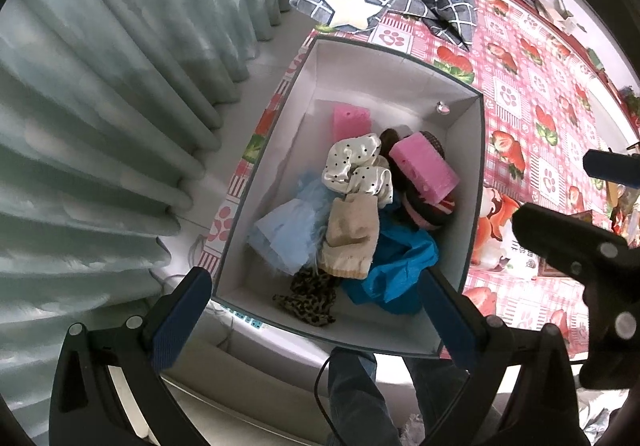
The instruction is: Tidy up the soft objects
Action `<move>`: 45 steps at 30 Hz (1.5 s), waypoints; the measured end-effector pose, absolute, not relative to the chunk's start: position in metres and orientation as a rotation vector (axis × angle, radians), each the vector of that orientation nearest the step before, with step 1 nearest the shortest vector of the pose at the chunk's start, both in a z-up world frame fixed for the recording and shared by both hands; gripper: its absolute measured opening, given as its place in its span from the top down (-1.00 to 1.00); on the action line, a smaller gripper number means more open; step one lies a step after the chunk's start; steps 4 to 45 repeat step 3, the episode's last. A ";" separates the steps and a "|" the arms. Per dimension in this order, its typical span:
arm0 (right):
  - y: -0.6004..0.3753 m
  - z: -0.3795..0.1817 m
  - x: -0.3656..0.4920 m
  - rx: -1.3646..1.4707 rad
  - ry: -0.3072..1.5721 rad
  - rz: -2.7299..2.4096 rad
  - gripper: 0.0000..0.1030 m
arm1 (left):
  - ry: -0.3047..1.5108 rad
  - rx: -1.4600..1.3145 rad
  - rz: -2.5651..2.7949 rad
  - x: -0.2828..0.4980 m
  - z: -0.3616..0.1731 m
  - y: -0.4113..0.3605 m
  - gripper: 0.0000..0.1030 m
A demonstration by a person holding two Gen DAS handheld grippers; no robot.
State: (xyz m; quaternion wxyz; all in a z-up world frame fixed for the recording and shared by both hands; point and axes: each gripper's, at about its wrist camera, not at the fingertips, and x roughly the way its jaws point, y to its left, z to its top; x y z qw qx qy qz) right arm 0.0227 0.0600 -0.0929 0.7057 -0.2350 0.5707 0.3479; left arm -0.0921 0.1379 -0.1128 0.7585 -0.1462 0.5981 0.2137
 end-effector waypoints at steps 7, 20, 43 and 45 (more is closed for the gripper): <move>0.061 -0.094 0.023 -0.522 1.272 0.769 -0.99 | 1.291 -0.333 0.432 -0.091 -0.110 0.139 -0.99; 0.061 -0.094 0.023 -0.522 1.272 0.769 -0.99 | 1.291 -0.333 0.432 -0.091 -0.110 0.139 -0.99; 0.061 -0.094 0.023 -0.522 1.272 0.769 -0.99 | 1.291 -0.333 0.432 -0.091 -0.110 0.139 -0.99; 0.061 -0.094 0.023 -0.522 1.272 0.769 -0.99 | 1.291 -0.333 0.432 -0.091 -0.110 0.139 -0.99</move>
